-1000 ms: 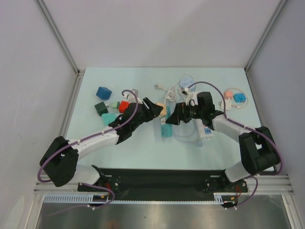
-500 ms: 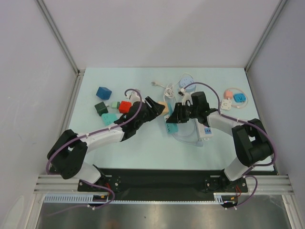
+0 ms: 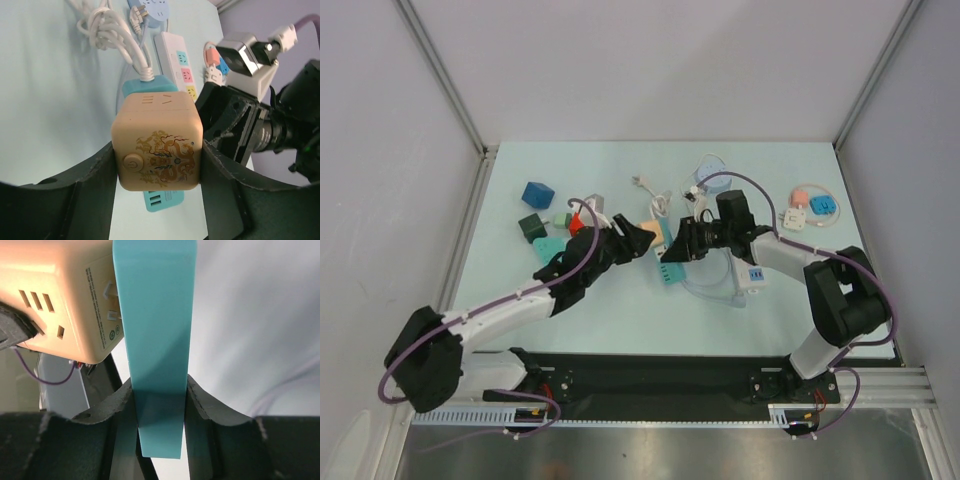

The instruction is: Pull the plug off the socket

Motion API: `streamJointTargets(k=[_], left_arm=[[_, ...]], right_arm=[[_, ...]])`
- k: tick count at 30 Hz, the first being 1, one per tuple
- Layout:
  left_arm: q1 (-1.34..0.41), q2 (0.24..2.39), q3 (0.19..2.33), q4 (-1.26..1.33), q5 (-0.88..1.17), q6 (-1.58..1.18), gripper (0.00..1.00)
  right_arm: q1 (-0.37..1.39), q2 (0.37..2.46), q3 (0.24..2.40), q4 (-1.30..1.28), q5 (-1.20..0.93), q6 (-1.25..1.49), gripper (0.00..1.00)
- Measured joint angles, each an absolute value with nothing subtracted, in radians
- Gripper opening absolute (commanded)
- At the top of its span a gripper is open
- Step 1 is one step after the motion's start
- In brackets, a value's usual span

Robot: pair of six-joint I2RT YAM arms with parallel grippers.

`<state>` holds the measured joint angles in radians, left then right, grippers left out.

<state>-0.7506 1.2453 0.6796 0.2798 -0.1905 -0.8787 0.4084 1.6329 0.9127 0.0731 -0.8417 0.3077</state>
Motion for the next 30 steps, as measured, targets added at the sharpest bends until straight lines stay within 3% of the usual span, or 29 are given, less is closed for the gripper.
streamJointTargets(k=[13,20,30], left_arm=[[-0.718,1.000,0.542,0.138,-0.126,-0.812,0.00],[-0.675,1.025,0.542,0.125,-0.052,-0.823,0.00],[-0.664,1.225,0.673,0.073,0.006,-0.780,0.00]], right_arm=[[0.522,1.694,0.944,0.091,-0.836,0.210,0.00],[0.535,1.699,0.948,0.076,-0.784,0.189,0.00],[0.532,1.699,0.949,-0.003,-0.621,0.187,0.00]])
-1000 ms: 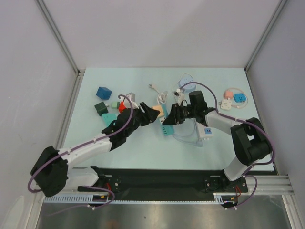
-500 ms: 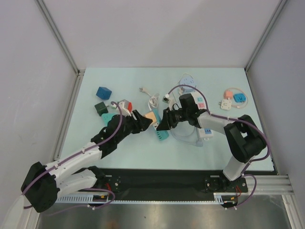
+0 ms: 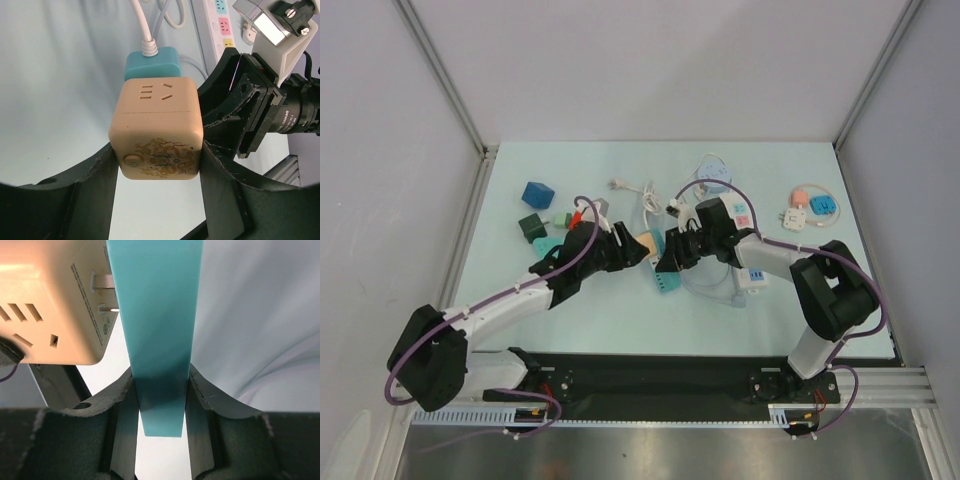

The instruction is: Pull the plug off the socket

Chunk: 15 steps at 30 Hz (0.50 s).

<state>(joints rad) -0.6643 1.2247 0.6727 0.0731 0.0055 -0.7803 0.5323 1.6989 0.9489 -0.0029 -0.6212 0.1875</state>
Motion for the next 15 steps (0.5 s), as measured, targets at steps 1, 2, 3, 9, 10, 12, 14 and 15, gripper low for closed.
streamJointTargets(k=[1,2,3,9,10,12,14,15], left_arm=[[-0.664,1.232,0.685,0.060,0.007,-0.773,0.00],[-0.664,1.236,0.696,0.049,0.009,-0.764,0.00],[-0.664,1.238,0.704,0.038,0.009,-0.757,0.00],[-0.665,1.240,0.751,-0.031,0.008,-0.716,0.00],[-0.665,1.240,0.757,-0.039,0.008,-0.711,0.00],[-0.665,1.242,0.772,-0.054,0.009,-0.698,0.00],[-0.665,1.244,0.777,-0.056,0.016,-0.689,0.00],[-0.665,1.246,0.778,-0.056,0.023,-0.687,0.00]], right_arm=[[0.532,1.699,0.949,-0.004,-0.617,0.188,0.00],[0.532,1.699,0.949,-0.004,-0.615,0.189,0.00],[0.532,1.699,0.949,-0.004,-0.614,0.189,0.00],[0.530,1.699,0.951,-0.002,-0.628,0.190,0.00],[0.528,1.699,0.952,-0.002,-0.634,0.190,0.00],[0.524,1.699,0.955,0.000,-0.645,0.189,0.00],[0.519,1.699,0.955,0.003,-0.657,0.189,0.00],[0.516,1.699,0.955,0.003,-0.660,0.189,0.00]])
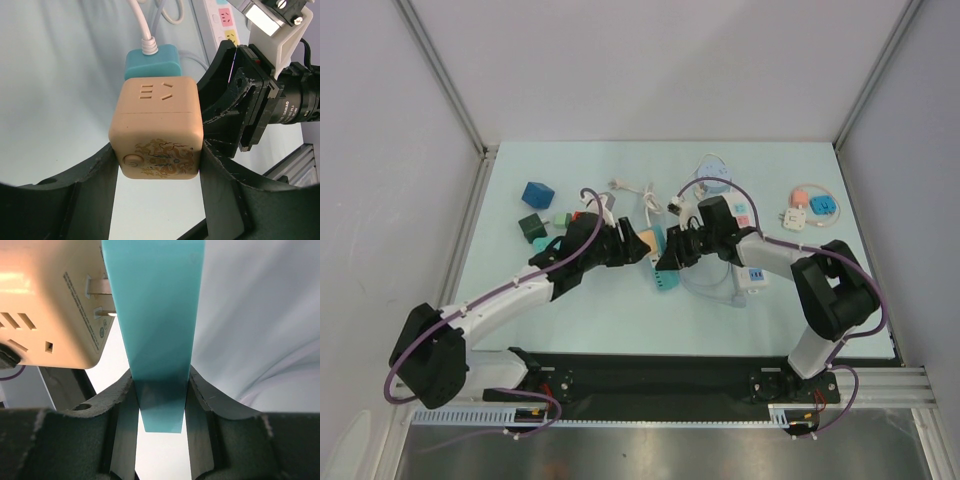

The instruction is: Pull the plug off the socket

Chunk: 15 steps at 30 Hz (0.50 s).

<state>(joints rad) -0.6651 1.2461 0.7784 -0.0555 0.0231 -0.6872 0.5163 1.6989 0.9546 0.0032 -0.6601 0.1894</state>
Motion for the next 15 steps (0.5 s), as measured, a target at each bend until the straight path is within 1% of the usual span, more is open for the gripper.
streamJointTargets(k=[6,15], left_arm=[[-0.661,1.281,0.817,-0.073,0.061,-0.661,0.00],[-0.659,1.362,0.931,-0.152,0.111,-0.592,0.00]], right_arm=[[0.496,1.699,0.955,-0.008,-0.683,0.186,0.00],[0.450,1.699,0.955,-0.013,-0.728,0.185,0.00]])
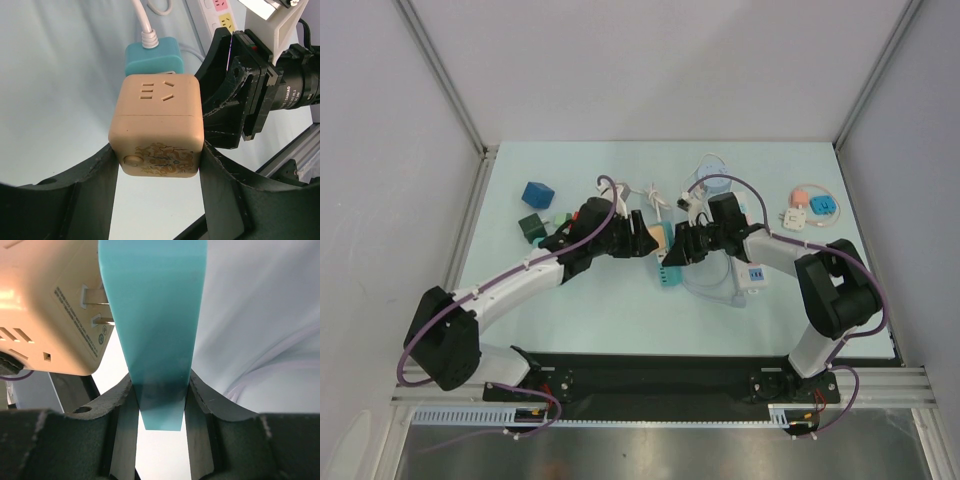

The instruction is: Pull the plug off the socket

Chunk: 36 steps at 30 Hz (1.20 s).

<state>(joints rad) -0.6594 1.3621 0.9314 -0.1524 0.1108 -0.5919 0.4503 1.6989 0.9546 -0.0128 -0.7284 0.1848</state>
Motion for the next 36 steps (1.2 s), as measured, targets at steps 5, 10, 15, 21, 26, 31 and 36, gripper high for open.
streamJointTargets(k=[5,10,15,21,26,31,36], left_arm=[[-0.664,1.365,0.943,-0.172,0.110,-0.575,0.00],[-0.665,1.345,0.937,-0.208,0.120,-0.542,0.00],[-0.678,1.254,0.868,-0.323,0.145,-0.503,0.00],[-0.656,1.185,0.830,-0.363,0.129,-0.497,0.00],[-0.571,1.105,0.793,-0.377,0.084,-0.487,0.00],[-0.452,0.984,0.719,-0.418,0.028,-0.478,0.00],[-0.387,0.886,0.701,-0.445,-0.025,-0.482,0.00]], right_arm=[[0.445,1.699,0.955,-0.014,-0.743,0.183,0.00],[0.434,1.699,0.955,-0.020,-0.709,0.191,0.00],[0.324,1.710,0.954,-0.035,-0.598,0.216,0.00],[0.317,1.710,0.954,-0.039,-0.594,0.224,0.00],[0.326,1.737,0.954,-0.021,-0.691,0.225,0.00],[0.361,1.773,0.954,-0.016,-0.768,0.225,0.07],[0.405,1.828,0.978,-0.013,-0.814,0.227,0.08]])
